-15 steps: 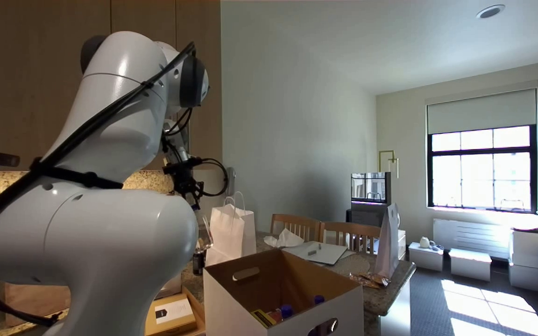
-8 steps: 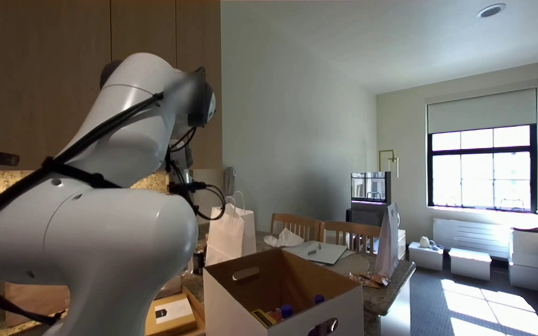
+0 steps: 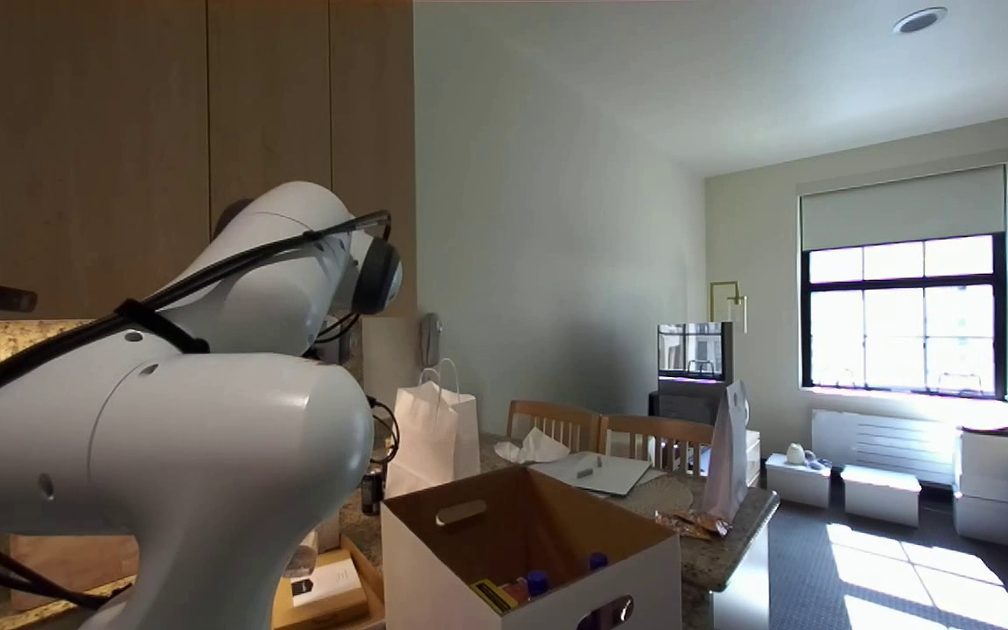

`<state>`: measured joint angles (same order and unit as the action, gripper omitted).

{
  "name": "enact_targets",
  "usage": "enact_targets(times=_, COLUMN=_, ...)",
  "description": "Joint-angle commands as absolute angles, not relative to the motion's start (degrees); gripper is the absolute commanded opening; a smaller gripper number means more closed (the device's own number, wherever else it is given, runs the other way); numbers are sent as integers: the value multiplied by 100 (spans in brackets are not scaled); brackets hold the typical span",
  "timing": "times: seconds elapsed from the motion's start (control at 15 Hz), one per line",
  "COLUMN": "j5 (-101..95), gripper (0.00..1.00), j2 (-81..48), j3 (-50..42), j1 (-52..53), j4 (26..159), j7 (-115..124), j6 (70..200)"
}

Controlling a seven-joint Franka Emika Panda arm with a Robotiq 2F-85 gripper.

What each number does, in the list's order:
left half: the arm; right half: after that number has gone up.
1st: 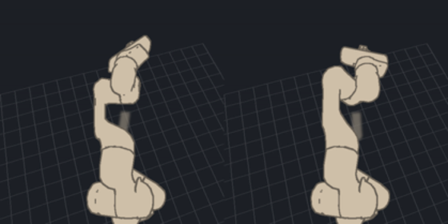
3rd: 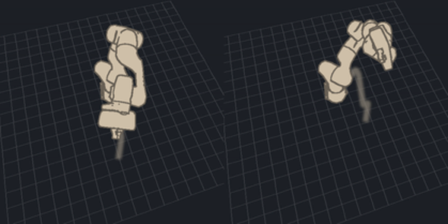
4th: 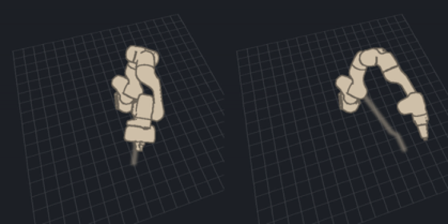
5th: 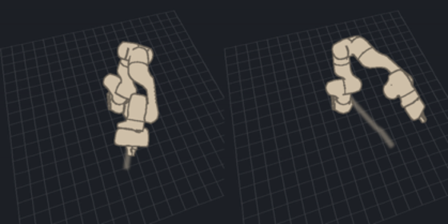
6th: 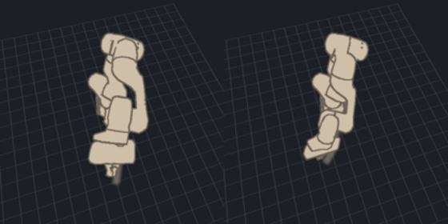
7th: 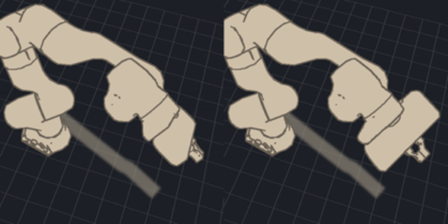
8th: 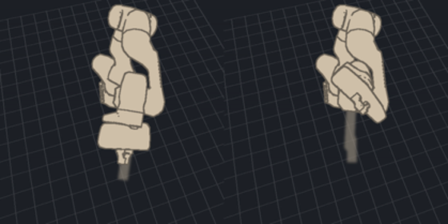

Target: Move one bottle from the big box to the counter

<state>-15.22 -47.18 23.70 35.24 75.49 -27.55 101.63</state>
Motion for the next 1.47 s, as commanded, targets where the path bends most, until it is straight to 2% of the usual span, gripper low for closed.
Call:
enact_targets(times=0.0, j5=-1563, gripper=15, j2=-5294, j3=2160, j1=3879, j4=6378, j7=-3040, j6=9399)
enact_targets(times=0.4, j5=-1845, gripper=15, j2=-5930, j3=2084, j1=4279, j4=4934, j7=-3026, j6=8838)
enact_targets(times=0.93, j5=-1587, gripper=14, j2=-6635, j3=1210, j1=4837, j4=3902, j7=-2331, j6=9144)
enact_targets(times=1.4, j5=-1225, gripper=14, j2=-7303, j3=1030, j1=4880, j4=3004, j7=-2335, j6=8998)
